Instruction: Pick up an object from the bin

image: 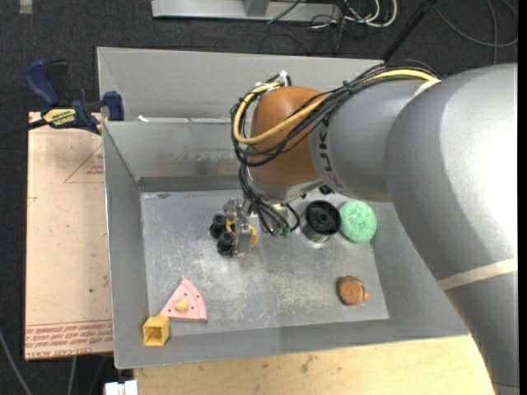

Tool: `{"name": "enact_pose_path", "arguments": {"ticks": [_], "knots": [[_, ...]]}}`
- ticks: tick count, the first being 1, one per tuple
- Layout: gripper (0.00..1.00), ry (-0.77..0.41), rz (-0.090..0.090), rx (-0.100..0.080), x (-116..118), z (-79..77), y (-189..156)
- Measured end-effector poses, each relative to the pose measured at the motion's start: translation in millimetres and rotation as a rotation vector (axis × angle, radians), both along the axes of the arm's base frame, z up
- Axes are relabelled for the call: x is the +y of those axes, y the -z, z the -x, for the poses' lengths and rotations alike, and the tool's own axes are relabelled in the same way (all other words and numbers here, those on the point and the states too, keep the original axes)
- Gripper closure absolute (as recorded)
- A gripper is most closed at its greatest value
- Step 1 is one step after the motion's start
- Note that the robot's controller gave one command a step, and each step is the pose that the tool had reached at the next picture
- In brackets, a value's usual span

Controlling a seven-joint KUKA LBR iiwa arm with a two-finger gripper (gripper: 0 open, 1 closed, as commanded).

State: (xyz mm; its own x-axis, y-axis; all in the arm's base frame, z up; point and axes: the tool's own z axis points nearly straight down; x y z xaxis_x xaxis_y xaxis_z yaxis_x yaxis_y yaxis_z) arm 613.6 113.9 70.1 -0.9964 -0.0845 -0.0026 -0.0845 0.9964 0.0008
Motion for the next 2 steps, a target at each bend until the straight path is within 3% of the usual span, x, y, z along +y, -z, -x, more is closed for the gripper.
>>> {"name": "enact_pose_path", "arguments": {"ticks": [2], "knots": [[1.0, 0.0, 0.0, 0.0, 0.0, 0.0, 0.0]]}}
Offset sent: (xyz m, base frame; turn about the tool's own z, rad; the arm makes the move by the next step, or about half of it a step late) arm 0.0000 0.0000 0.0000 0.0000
